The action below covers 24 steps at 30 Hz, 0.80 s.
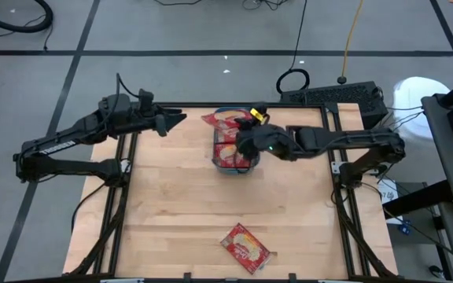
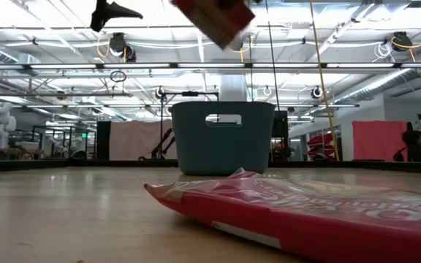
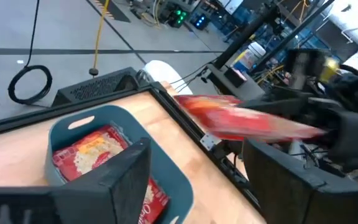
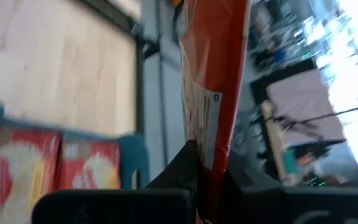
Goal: Sort popcorn bags into baskets
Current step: Put the red popcorn bag into the blue bin
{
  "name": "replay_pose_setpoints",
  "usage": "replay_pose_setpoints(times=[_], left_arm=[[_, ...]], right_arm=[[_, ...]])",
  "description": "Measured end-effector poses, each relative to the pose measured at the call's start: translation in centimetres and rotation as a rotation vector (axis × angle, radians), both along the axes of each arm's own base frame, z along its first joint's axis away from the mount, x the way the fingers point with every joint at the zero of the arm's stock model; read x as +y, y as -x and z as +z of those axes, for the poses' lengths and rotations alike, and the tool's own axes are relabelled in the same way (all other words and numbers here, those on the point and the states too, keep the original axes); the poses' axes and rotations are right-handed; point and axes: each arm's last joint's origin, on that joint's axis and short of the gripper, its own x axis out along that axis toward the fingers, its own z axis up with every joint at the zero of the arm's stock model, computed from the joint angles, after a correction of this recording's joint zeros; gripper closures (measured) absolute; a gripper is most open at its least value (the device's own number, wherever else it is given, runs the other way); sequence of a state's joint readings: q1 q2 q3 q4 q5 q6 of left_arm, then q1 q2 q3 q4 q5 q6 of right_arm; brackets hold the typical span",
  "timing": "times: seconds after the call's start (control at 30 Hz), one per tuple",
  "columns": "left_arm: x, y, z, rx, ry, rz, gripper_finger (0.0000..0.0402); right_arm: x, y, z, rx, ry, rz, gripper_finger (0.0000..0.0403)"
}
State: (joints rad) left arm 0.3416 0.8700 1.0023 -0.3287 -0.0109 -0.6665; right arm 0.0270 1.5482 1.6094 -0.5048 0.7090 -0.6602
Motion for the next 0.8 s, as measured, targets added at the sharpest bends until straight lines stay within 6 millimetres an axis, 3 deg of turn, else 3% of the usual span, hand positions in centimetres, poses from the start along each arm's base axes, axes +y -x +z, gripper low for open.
replay_pose_setpoints(times=[0.23,0.43,0.8], left_arm=[[0.4,0.2,-0.2,0.025,-0.011,0.085,0.0166],[0.8,0.2,-0.3,0.035,-0.007,0.114,0.0167],[0.8,0.2,-0.5,0.047,0.022,0.115,0.0167]], right_arm=[[-4.2,0.6,-3.1,0.175,-0.244,-0.074,0.0392],[-6.5,-0.8,-6.0,0.208,-0.479,-0.067,0.0392],[-7.9,-3.4,-10.3,0.35,-0.361,-0.133,0.0392]])
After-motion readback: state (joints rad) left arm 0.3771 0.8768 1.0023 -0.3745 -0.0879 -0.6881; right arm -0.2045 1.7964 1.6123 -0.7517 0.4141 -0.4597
